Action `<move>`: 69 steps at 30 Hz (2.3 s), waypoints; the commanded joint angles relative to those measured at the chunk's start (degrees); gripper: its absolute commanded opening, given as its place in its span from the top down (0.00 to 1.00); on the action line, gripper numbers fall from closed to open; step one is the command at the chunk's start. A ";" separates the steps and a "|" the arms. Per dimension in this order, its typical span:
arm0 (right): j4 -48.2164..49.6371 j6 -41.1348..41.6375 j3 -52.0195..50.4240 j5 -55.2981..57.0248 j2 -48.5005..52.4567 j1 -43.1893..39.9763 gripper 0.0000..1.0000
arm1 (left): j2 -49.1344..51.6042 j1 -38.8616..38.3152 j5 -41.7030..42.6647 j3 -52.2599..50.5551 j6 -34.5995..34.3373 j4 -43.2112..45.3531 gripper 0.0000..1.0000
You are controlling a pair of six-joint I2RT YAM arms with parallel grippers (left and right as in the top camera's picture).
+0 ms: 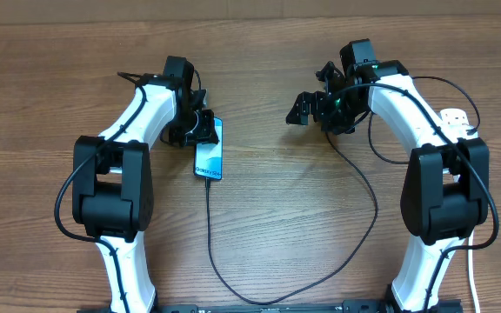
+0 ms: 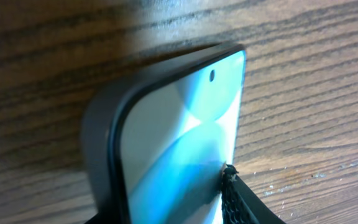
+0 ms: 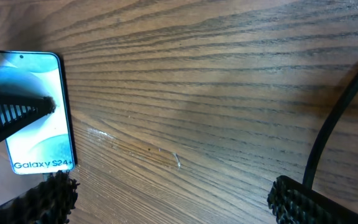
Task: Plug charger to phone and switch on socket
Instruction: 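Release the phone with the right gripper and lift it away, then move the right gripper over to the white power strip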
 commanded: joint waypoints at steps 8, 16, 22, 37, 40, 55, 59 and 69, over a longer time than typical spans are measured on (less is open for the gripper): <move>-0.94 -0.20 1.05 -6.64 -1.60 0.44 0.00 | -1.11 -0.02 -0.22 -0.20 0.48 -1.36 0.66; -1.40 0.17 1.05 -6.69 -1.60 2.40 0.00 | -1.11 0.00 -0.28 -0.20 0.50 -2.75 0.59; -1.42 0.17 1.05 -6.69 -1.60 3.39 0.00 | -1.11 -0.02 -0.26 -0.20 0.48 -2.75 0.60; -2.08 0.15 1.05 -4.61 -1.60 3.39 0.04 | -1.11 0.15 -1.92 -0.17 0.48 -2.51 0.94; -2.25 0.15 1.05 -3.93 -1.64 3.39 0.22 | -1.14 0.46 -1.66 0.28 0.46 -2.60 0.96; -7.91 0.15 1.97 11.04 -17.20 -0.90 0.00 | -1.14 1.99 2.23 9.68 0.48 -10.36 0.51; -9.81 0.22 1.97 18.73 -19.50 -2.86 0.00 | -1.14 1.99 -1.22 9.68 0.46 -11.58 0.32; -13.88 19.82 1.97 31.04 -19.98 -16.57 0.00 | -1.14 2.25 -8.33 9.57 -5.57 -13.05 0.00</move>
